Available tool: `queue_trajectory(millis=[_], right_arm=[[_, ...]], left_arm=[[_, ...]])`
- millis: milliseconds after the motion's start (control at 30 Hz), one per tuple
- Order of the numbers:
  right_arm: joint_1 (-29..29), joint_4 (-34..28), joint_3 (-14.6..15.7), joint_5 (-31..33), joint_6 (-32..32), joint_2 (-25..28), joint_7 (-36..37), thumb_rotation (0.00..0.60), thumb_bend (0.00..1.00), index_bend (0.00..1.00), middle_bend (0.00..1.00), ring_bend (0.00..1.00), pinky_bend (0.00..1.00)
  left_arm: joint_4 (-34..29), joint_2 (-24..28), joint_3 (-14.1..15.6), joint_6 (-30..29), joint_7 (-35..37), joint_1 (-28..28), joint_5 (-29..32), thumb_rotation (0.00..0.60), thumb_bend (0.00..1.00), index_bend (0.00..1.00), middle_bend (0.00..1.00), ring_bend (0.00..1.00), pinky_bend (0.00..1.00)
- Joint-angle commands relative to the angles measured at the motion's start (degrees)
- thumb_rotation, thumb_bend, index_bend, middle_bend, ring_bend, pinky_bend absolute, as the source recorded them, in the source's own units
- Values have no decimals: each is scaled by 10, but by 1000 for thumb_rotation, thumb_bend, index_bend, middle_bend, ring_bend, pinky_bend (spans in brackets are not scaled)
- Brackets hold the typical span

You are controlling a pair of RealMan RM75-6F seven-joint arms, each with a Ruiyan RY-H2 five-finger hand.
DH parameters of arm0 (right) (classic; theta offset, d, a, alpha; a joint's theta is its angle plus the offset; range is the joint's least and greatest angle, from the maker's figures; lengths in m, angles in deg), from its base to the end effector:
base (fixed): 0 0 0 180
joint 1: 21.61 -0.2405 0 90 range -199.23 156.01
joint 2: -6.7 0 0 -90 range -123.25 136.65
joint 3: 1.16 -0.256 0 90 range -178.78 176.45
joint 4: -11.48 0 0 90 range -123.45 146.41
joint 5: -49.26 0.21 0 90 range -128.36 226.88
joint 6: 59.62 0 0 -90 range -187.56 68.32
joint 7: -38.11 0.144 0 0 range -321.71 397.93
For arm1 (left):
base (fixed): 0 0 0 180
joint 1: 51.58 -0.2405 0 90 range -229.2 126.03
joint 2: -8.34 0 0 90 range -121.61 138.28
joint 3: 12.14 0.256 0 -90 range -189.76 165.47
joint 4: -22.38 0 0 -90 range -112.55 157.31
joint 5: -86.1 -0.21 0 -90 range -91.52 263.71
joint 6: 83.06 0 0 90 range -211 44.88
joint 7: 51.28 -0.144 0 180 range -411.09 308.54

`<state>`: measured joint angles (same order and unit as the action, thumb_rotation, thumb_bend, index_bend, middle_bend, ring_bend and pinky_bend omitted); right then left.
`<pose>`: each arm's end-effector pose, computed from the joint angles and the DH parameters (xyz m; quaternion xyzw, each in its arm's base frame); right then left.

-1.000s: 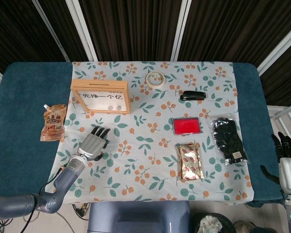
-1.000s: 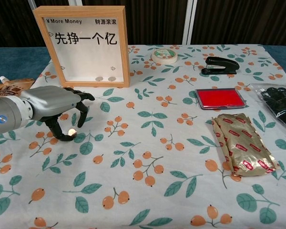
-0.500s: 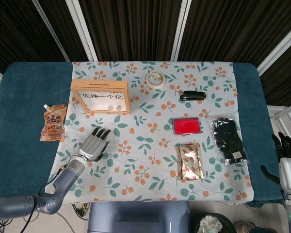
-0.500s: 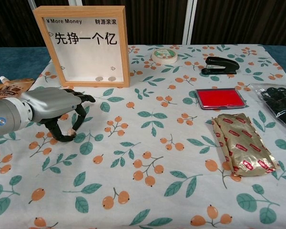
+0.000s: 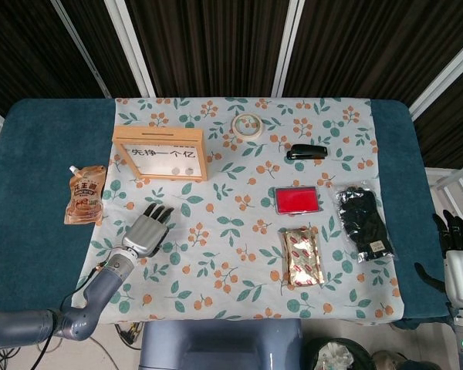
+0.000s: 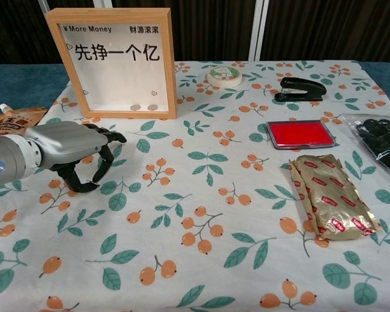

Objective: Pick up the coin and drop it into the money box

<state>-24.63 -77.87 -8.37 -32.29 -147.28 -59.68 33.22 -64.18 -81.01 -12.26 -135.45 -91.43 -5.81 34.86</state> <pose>-0.3254 -0.1857 0.1729 0.5547 -0.3518 0.3720 0.6558 -0.1789 0.3122 -0.0484 -0.8296 -0.3126 -0.1985 0.4178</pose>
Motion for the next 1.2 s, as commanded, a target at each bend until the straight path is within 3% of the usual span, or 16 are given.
queue_trajectory(millis=[33, 167, 400, 500, 800, 1033, 1200], right_arm=[[0, 0, 0, 0, 0, 0, -1, 600, 302, 0, 0, 0, 0], [0, 1, 0, 0, 0, -1, 0, 600, 302, 0, 0, 0, 0], [0, 0, 1, -1, 1, 0, -2, 600, 301, 0, 0, 0, 0], [0, 1, 0, 0, 1, 0, -3, 600, 302, 0, 0, 0, 0], [-1, 2, 2, -1, 2, -3, -8, 600, 301, 0, 0, 0, 0], [-3, 7, 3, 3, 8, -10, -16, 600, 302, 0, 0, 0, 0], [-5, 11, 2, 7, 12, -15, -20, 600, 301, 0, 0, 0, 0]], left_arm=[[-2, 1, -2, 2, 3, 0, 3, 600, 489, 633, 4, 0, 0], [-7, 5, -5, 3, 7, 2, 9, 600, 555, 644, 9, 0, 0], [-31, 25, -13, 5, -1, 11, 30, 600, 565, 649, 13, 0, 0], [-69, 54, -25, 17, -6, 23, 59, 600, 565, 649, 12, 0, 0], [-223, 214, -46, 28, -78, 96, 174, 600, 564, 649, 13, 0, 0], [-320, 348, -61, 62, -57, 136, 260, 600, 574, 652, 16, 0, 0], [-337, 423, -72, 95, -33, 162, 296, 600, 590, 657, 19, 0, 0]])
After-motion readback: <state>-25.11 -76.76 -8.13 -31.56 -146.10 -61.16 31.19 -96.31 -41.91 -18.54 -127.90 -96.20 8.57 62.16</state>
